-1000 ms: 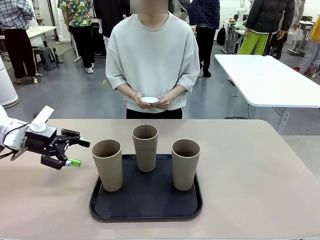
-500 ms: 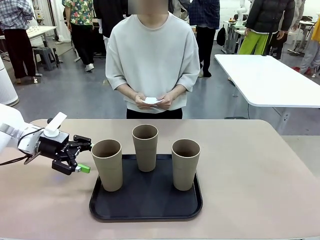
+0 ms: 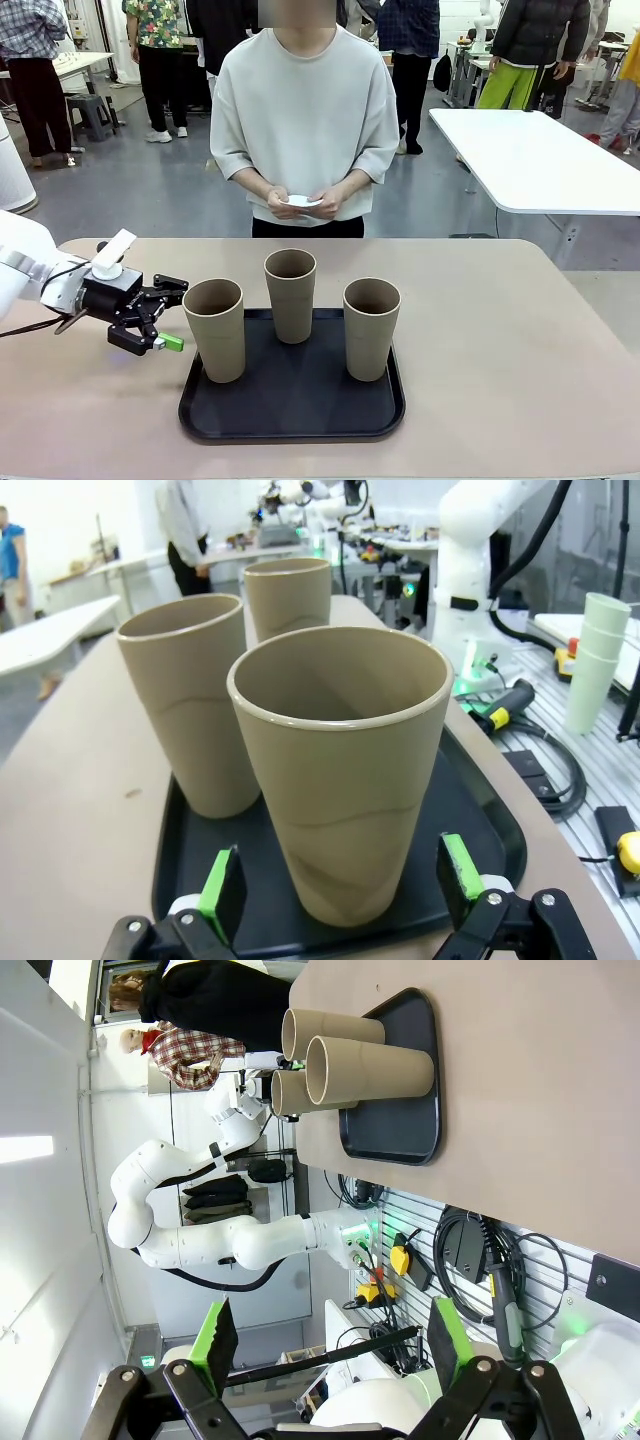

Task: Place coasters on the table and set cups on them.
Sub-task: Pick up one Reusable plastic cup and place it on a coaster set by the human.

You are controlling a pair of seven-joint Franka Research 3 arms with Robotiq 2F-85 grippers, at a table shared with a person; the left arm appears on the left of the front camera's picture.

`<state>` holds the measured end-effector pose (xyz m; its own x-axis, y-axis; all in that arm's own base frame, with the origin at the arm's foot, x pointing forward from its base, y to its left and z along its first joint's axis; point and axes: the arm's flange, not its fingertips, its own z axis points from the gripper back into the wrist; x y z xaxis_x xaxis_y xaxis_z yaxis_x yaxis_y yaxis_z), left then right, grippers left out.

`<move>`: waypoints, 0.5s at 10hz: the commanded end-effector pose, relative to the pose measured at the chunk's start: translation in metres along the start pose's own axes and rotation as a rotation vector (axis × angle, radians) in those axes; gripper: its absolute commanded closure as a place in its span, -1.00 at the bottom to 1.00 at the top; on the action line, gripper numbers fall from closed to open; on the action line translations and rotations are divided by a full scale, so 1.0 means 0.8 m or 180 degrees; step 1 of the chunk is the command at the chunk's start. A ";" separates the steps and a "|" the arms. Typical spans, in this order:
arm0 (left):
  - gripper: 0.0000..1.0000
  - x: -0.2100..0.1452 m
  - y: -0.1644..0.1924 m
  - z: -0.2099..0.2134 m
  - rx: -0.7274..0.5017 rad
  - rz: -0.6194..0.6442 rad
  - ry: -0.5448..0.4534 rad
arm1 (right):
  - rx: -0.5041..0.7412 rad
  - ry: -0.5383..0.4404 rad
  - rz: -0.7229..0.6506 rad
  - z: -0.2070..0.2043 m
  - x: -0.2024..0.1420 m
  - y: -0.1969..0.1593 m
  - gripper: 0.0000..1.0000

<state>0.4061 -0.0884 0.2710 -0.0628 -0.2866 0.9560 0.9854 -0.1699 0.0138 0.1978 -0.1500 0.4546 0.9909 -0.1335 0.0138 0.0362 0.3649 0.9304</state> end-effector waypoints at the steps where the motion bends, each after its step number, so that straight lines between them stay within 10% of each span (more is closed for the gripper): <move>1: -1.00 -0.006 0.002 -0.005 -0.0029 -0.0162 -0.0089 | 0.0041 0.0008 0.0009 0.000 0.000 0.000 -1.00; 5: -1.00 -0.009 0.007 -0.019 -0.0105 -0.0208 -0.0071 | 0.0041 0.0008 0.0009 0.000 0.000 0.000 -1.00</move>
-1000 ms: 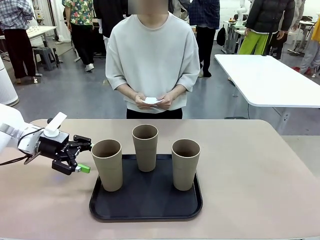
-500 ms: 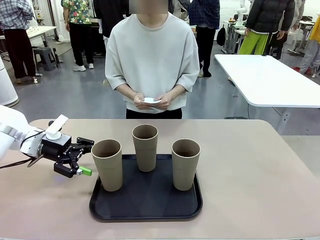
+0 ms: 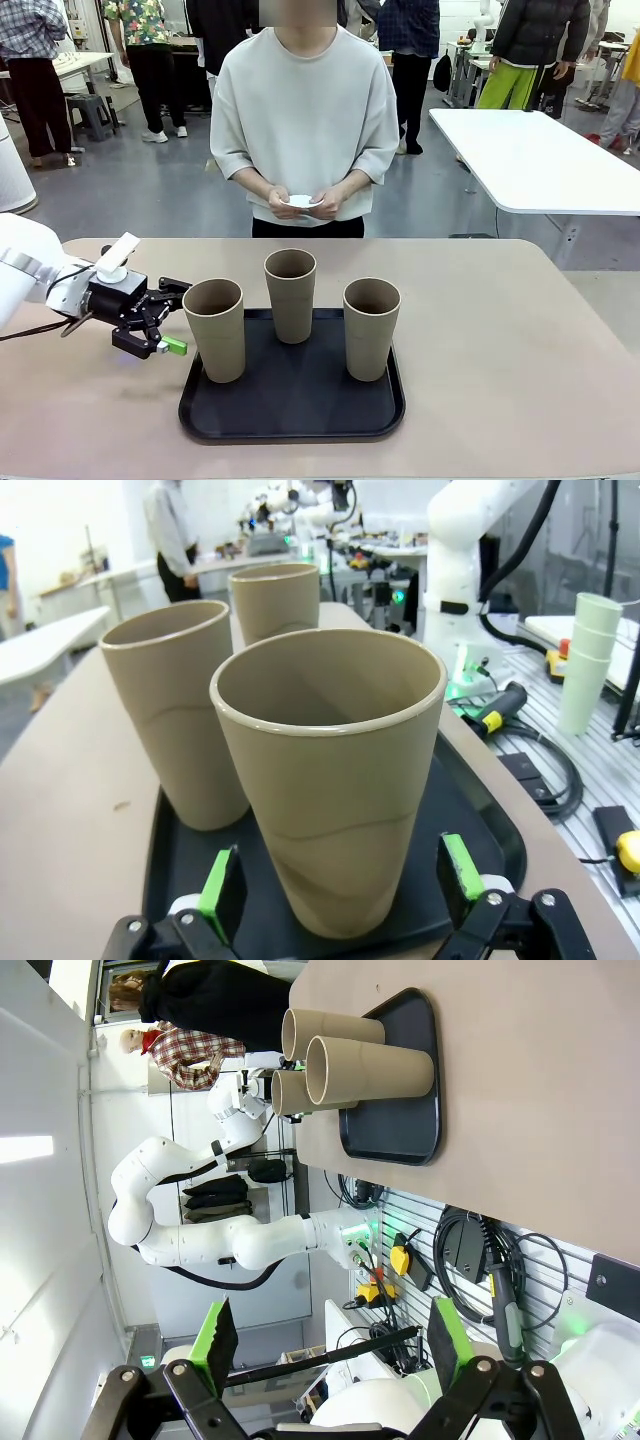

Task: Place coasters on the table and set cups on them.
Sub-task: Pick up one Reusable plastic cup and place it on a coaster set by the human.

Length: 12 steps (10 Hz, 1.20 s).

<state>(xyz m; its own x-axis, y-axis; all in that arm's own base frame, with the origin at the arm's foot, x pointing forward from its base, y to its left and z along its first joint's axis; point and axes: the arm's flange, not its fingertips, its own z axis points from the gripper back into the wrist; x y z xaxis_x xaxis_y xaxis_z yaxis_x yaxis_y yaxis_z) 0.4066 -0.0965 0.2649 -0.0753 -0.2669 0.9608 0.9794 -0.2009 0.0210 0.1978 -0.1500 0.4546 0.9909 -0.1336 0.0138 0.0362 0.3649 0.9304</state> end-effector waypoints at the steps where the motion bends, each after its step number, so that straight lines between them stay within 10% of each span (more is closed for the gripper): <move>1: -1.00 -0.004 0.005 -0.010 -0.0020 -0.0164 -0.0003 | 0.0041 0.0008 0.0009 0.000 0.000 0.000 -1.00; 12: -0.92 -0.002 0.015 -0.060 -0.0200 -0.0116 -0.0145 | 0.0041 0.0008 0.0009 0.000 0.000 0.000 -1.00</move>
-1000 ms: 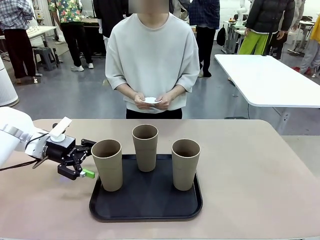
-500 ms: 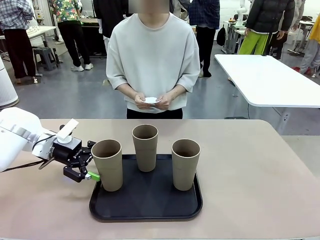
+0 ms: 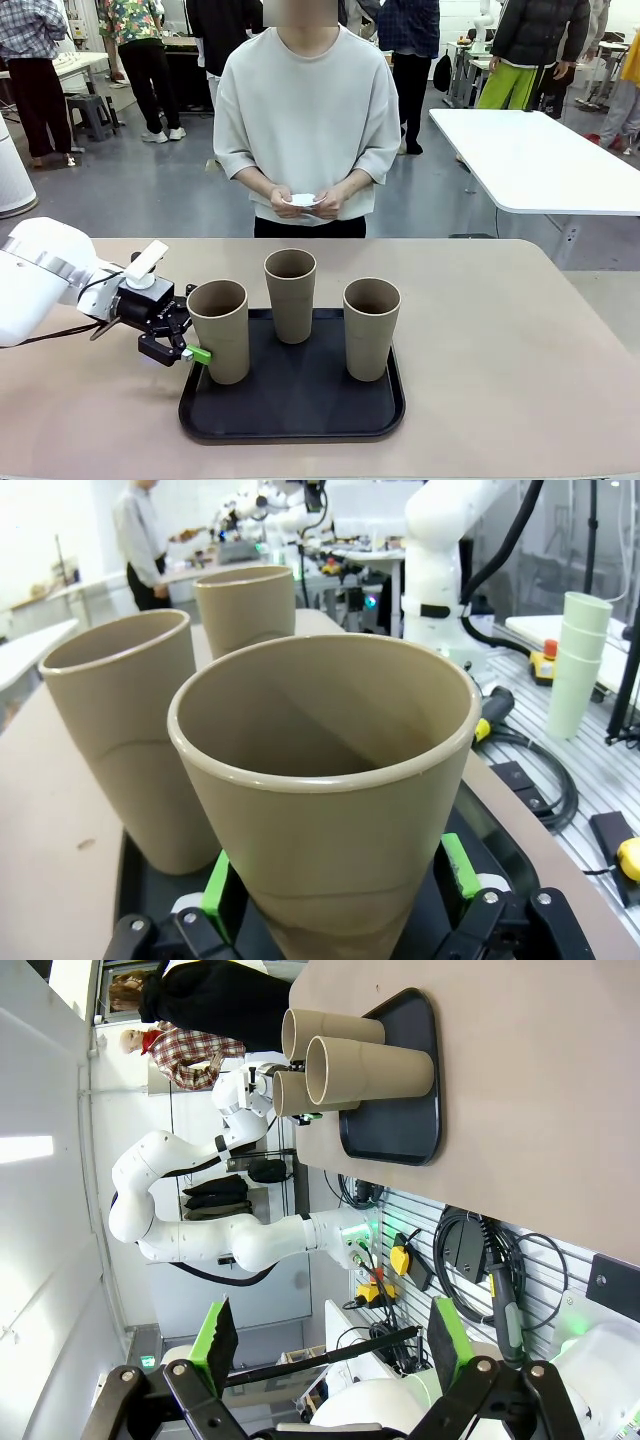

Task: Place coasters on the table and set cups on them.
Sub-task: Pick up one Reusable plastic cup and place it on a coaster set by the human.

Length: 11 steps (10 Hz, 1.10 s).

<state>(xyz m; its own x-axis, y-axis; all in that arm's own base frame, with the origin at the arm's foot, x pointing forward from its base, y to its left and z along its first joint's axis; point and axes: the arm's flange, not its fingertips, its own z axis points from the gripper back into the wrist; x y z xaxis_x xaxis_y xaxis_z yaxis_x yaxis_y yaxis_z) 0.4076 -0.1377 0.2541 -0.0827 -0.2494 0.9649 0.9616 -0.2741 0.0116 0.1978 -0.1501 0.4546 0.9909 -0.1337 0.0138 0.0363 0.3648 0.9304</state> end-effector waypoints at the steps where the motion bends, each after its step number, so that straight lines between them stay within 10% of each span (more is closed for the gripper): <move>1: -0.84 -0.007 0.005 -0.013 0.0033 -0.0069 -0.0106 | 0.0041 0.0009 0.0009 0.000 0.000 0.000 -1.00; 5: -0.62 -0.013 0.015 -0.023 -0.0004 -0.0003 -0.0156 | 0.0041 0.0009 0.0009 0.000 0.000 0.000 -1.00; 8: 0.76 -0.014 0.014 -0.018 -0.0002 -0.0014 -0.0216 | 0.0041 0.0009 0.0009 0.000 0.000 0.000 -1.00; 11: 1.00 -0.011 0.013 -0.020 -0.0013 -0.0021 -0.0218 | 0.0041 0.0009 0.0009 0.000 0.000 0.000 -1.00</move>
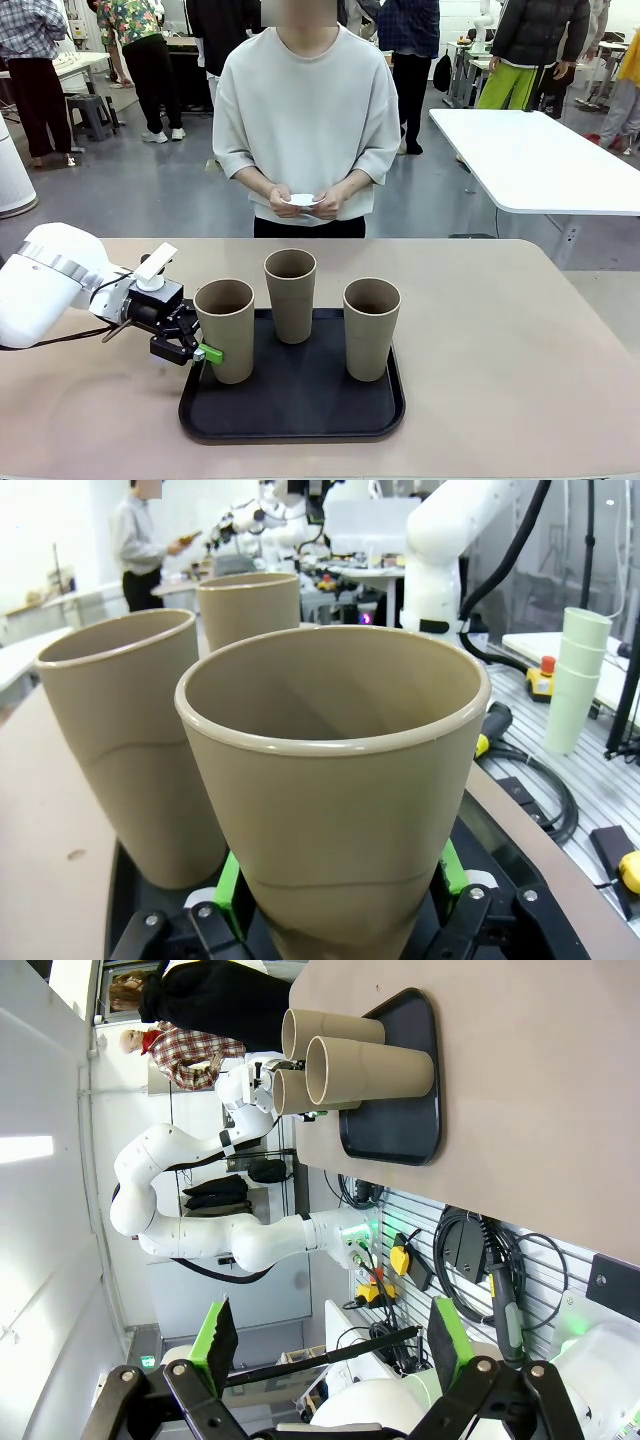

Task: Place coasters on the table and set cups on them.
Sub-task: Pick up one Reusable plastic cup and place it on a coaster set by the human.

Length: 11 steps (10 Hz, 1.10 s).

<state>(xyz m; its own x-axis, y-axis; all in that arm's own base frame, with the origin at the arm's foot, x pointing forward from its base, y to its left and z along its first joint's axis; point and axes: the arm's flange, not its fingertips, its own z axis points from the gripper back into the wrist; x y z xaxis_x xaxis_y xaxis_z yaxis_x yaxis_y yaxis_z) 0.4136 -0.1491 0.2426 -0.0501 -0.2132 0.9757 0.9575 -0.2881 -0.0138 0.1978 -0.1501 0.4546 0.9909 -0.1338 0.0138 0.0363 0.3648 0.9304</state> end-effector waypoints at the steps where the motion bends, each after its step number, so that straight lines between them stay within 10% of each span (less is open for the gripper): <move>1: 0.28 0.003 -0.001 -0.002 0.0042 -0.0056 -0.0072 | 0.0041 0.0009 0.0009 0.000 0.000 0.000 -1.00; 7: 0.28 0.191 -0.092 0.122 0.0610 -0.0170 -0.0124 | 0.0041 0.0009 0.0009 0.000 0.000 0.000 -1.00; 10: 0.28 0.217 -0.100 0.135 0.0936 0.0225 0.0205 | 0.0041 0.0009 0.0009 0.000 0.000 0.000 -1.00; 11: 0.28 0.222 -0.092 0.144 0.0734 -0.0216 -0.0070 | 0.0041 0.0009 0.0009 0.000 0.000 0.000 -1.00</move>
<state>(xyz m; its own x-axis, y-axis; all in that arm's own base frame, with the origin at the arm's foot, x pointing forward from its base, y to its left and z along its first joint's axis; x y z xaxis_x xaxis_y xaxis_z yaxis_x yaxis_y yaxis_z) 0.3652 -0.0560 0.4489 -0.0764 -0.2250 0.9714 0.9969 -0.0347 0.0704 0.1979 -0.1500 0.4543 0.9909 -0.1337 0.0126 0.0373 0.3646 0.9304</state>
